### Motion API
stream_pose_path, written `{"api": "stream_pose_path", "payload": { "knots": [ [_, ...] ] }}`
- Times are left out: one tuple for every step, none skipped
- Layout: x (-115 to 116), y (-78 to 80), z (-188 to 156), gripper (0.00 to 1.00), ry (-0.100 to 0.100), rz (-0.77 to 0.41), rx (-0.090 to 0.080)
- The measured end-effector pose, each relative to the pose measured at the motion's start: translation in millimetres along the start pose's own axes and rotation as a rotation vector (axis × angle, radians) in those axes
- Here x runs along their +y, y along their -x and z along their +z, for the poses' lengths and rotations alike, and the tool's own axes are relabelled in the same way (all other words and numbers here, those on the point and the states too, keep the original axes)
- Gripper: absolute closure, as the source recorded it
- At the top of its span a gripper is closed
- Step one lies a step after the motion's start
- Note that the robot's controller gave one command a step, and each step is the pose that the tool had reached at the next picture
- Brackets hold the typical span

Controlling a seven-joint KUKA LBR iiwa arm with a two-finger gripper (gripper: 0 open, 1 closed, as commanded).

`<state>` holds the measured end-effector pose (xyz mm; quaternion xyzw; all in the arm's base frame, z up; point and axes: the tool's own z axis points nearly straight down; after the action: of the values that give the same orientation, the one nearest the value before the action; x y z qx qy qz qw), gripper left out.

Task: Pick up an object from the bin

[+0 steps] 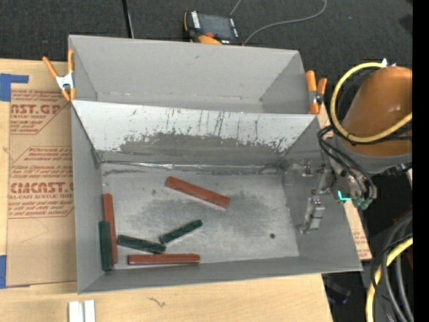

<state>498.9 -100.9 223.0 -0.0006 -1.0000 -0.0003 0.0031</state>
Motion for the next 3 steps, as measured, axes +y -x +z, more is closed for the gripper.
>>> {"api": "stream_pose_path", "payload": {
  "knots": [
    [62,18.9,155,0.00,0.001,-0.031,0.000],
    [175,67.1,146,0.00,0.004,0.061,-0.011],
    [213,-1.2,119,0.00,0.001,-0.195,-0.005]
  ]
}}
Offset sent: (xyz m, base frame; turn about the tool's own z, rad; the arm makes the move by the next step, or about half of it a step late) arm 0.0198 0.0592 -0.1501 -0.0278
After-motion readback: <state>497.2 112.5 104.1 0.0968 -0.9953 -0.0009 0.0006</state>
